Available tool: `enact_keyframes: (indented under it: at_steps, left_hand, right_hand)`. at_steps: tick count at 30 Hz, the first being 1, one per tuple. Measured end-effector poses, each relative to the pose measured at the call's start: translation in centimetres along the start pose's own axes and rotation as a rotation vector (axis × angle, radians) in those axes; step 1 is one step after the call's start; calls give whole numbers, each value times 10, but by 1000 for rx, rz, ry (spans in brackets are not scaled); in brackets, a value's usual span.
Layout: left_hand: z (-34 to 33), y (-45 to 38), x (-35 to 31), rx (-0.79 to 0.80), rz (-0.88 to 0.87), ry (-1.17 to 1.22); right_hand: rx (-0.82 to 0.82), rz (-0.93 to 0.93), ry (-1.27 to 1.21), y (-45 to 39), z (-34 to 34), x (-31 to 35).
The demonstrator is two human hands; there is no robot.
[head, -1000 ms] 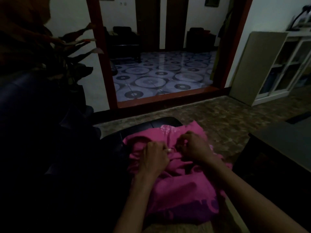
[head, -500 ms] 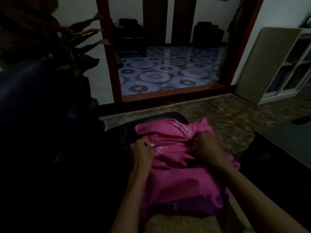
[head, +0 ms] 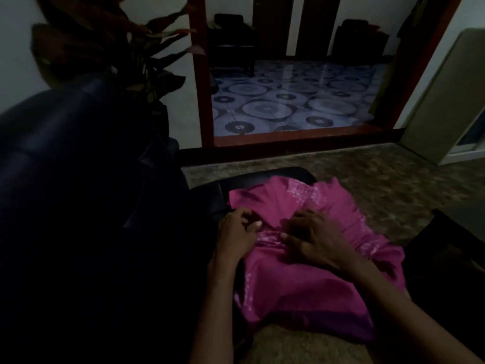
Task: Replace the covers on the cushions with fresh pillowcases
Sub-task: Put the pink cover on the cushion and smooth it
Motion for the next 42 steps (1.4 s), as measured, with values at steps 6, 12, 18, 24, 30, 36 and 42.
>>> enact_keyframes:
  at_steps: [6, 12, 18, 24, 30, 36, 42]
  left_hand:
    - [-20, -5, 18, 9, 198, 327]
    - [-23, -34, 15, 30, 250, 333]
    - [-21, -30, -25, -125, 22, 262]
    - [-37, -17, -52, -94, -169, 250]
    - [-37, -12, -56, -262, -303, 277]
    - [-37, -4, -71, -329, -415, 292]
    - [-26, 5, -63, -472, -342, 304]
  right_hand:
    - [-10, -78, -41, -6, 2, -3]
    - [-230, -144, -132, 0, 9, -5]
    - [-378, -375, -128, -29, 34, -34]
    - [-404, -487, -172, -46, 50, -62]
    - [-602, -728, -376, -36, 63, -94]
    - [-554, -788, -429, -63, 79, -100]
    - [-469, -864, -375, -55, 64, -122]
Point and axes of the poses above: each hand's wrist, its own y-axis away from the middle knuckle, its own z-axis out of the back of the hand, x = y × z, the point moved 8 cm from there along -y, towards the middle knuckle, and after that the axes turned 2 degrees about -z, right-handed, at the moved point
